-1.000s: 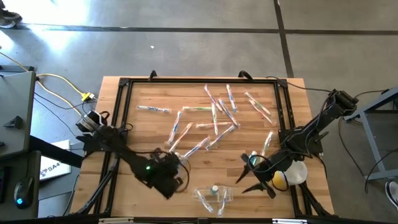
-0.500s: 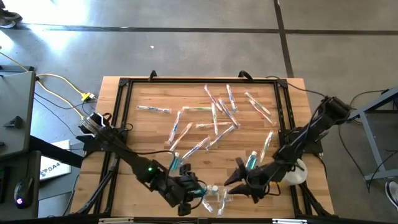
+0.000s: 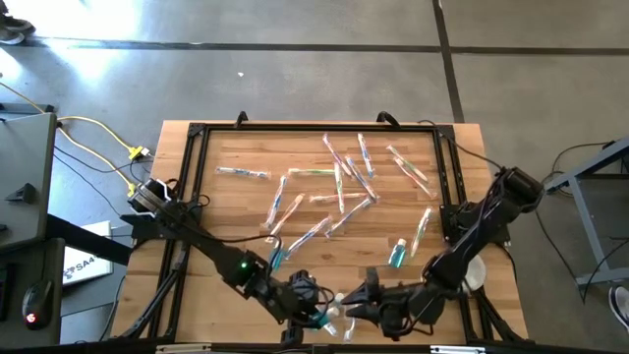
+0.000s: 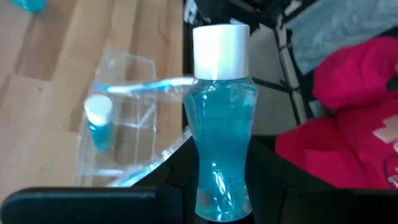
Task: Pick & Place toothbrushing station
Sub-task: Put the mouthwash into the transparent organizer
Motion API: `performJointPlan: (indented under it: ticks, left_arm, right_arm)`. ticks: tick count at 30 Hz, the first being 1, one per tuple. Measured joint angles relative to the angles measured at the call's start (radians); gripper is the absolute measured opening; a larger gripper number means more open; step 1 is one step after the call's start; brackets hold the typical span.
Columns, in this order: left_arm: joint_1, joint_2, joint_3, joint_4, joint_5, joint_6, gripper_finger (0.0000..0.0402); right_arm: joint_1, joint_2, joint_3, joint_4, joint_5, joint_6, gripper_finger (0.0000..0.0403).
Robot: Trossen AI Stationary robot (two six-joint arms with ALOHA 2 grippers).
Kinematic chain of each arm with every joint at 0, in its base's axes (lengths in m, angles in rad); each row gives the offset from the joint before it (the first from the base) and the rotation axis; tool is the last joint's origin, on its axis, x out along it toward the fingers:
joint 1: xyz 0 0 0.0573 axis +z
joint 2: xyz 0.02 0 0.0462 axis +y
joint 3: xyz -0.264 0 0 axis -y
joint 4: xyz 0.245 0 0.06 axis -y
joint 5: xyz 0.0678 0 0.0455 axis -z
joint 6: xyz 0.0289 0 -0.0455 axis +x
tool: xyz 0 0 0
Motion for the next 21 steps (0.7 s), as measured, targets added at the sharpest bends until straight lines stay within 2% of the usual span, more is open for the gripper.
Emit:
performJointPlan:
  ticks: [7,13,17,21]
  left_arm:
    - [0.002,0.0,0.0,-0.002,0.038,-0.006,0.0096]
    - [0.002,0.0,0.0,-0.001,0.047,-0.012,0.0096]
    - [0.015,0.0,0.0,-0.002,0.055,-0.03,0.0097]
    - [0.042,0.003,0.0,0.0,0.093,-0.033,0.0096]
  right_arm:
    - [0.0,0.026,0.086,-0.099,-0.069,0.026,0.0176]
    - [-0.016,0.027,0.095,-0.126,-0.084,-0.007,0.0176]
    - [-0.048,0.036,0.095,-0.135,-0.143,-0.025,0.0176]
    - [-0.069,0.054,0.095,-0.122,-0.155,-0.053,0.0176]
